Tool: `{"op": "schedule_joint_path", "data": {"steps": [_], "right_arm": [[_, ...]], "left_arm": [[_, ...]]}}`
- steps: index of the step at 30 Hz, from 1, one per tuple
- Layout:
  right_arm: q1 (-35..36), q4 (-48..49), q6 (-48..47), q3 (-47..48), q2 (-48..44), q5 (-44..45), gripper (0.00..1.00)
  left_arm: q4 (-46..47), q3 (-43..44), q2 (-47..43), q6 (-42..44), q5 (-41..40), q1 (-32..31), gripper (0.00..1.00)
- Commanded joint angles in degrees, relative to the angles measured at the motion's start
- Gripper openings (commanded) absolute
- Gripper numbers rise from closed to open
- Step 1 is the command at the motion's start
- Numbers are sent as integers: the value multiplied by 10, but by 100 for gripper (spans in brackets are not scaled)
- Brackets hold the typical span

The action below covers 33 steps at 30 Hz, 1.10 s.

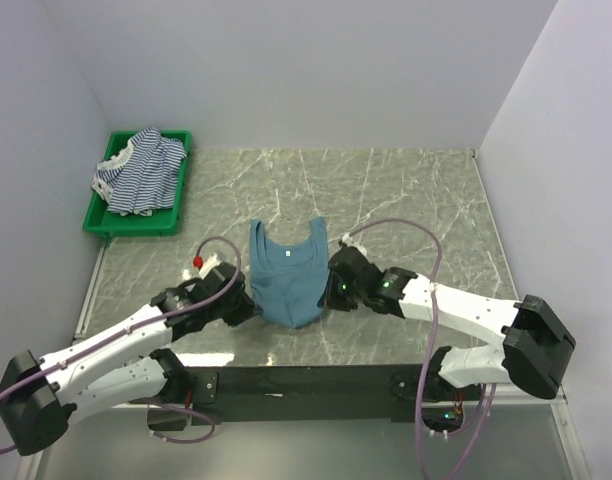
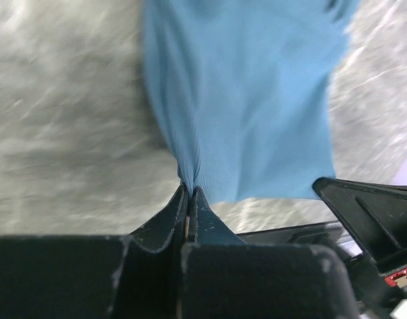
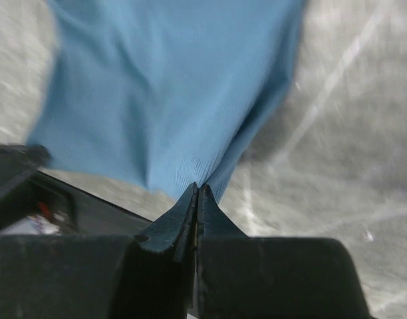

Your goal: Fold and stack the tank tops

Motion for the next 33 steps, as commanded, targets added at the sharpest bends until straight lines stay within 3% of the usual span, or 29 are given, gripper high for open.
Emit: {"op": "schedule_joint_path", "data": {"steps": [1, 9, 14, 16, 17, 18, 19, 20, 21, 22, 23, 27, 33], "right_arm": [[-34, -10, -33, 66, 19, -3, 0], [-179, -8, -121, 202, 113, -83, 0], [-245, -42, -160, 396, 273, -132, 0], [-267, -73, -178, 467, 358, -129, 7], [-273, -88, -191, 529, 387, -138, 14], [-279, -96, -191, 555, 413, -135, 28], [-291, -98, -191, 577, 453, -135, 36], [-296, -97, -193, 599, 465, -134, 43], [-299, -96, -197, 607, 475, -125, 55], [-307, -90, -199, 608, 478, -119, 61], [-309, -85, -203, 602, 475, -113, 65], [-312, -80, -219, 561, 442, -69, 68], [-302, 4, -244, 389, 354, -90, 75]], "left_arm": [[6, 77, 38, 19, -29, 16, 1], [94, 180, 169, 124, 34, 187, 1], [146, 295, 322, 156, 72, 280, 1], [170, 360, 414, 173, 81, 295, 1], [178, 382, 476, 192, 93, 308, 10], [192, 407, 508, 204, 97, 315, 16], [175, 466, 538, 208, 84, 321, 25], [170, 485, 562, 209, 78, 330, 46], [210, 496, 595, 223, 118, 337, 60], [205, 527, 610, 230, 131, 343, 83], [190, 547, 621, 234, 125, 349, 91], [174, 544, 578, 241, 90, 349, 92], [146, 399, 444, 210, 26, 325, 85]]}}
